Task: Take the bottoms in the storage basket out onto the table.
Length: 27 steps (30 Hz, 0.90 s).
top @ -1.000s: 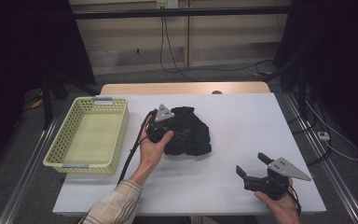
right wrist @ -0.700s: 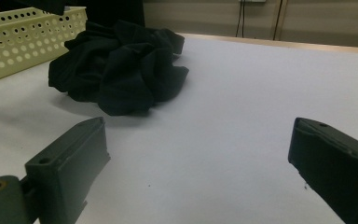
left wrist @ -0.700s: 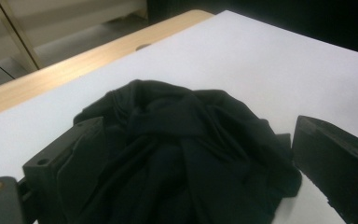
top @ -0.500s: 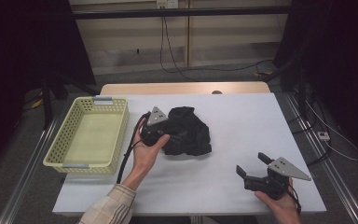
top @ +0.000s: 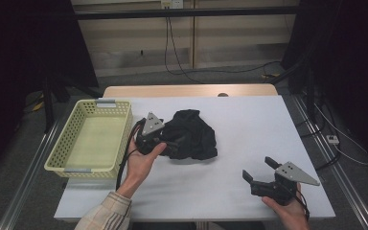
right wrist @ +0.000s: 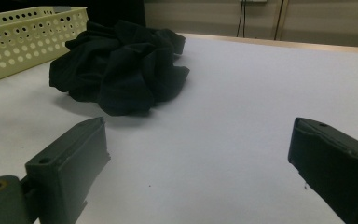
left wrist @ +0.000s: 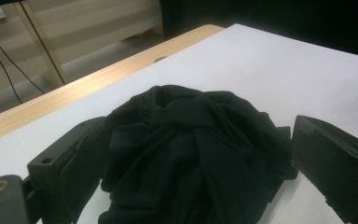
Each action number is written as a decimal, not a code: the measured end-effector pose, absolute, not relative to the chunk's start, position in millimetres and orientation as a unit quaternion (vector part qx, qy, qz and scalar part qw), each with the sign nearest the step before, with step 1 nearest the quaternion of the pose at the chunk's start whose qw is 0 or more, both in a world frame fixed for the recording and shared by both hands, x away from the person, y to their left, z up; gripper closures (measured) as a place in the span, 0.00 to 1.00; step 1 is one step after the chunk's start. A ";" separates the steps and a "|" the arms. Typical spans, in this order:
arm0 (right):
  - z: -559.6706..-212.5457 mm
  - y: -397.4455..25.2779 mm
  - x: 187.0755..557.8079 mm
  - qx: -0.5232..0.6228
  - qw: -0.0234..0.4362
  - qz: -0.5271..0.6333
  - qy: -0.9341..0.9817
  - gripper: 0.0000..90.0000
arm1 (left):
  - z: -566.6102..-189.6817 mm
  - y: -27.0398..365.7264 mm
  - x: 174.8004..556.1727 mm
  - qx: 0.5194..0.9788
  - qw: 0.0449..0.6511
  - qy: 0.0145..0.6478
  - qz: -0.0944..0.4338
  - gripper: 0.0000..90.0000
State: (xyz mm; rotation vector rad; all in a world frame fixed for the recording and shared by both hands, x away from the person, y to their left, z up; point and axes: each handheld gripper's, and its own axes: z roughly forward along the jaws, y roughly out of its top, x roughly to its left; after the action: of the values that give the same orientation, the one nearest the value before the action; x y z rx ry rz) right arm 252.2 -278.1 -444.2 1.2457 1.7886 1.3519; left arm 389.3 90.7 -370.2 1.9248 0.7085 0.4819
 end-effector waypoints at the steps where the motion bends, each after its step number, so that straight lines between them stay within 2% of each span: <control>1: -444.2 -278.1 252.2 0.466 0.284 0.505 0.668 0.05 | -369.3 92.2 388.4 0.792 0.499 0.291 0.196 0.06; 4: -444.4 -278.2 252.3 0.466 0.284 0.505 0.669 0.05 | -367.0 96.9 385.0 0.784 0.514 0.288 0.195 0.05; 13: -443.9 -278.2 251.5 0.464 0.283 0.506 0.670 0.05 | -362.6 111.2 373.7 0.781 0.506 0.296 0.213 0.05; 27: -444.1 -277.3 251.7 0.466 0.285 0.505 0.668 0.05 | -376.3 140.1 349.0 0.778 0.503 0.315 0.209 0.06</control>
State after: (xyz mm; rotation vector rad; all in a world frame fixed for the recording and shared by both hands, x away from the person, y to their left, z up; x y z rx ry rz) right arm 251.7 -277.3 -444.1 1.2472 1.7871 1.3518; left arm 349.0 140.1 -376.3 1.8782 0.7602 0.5045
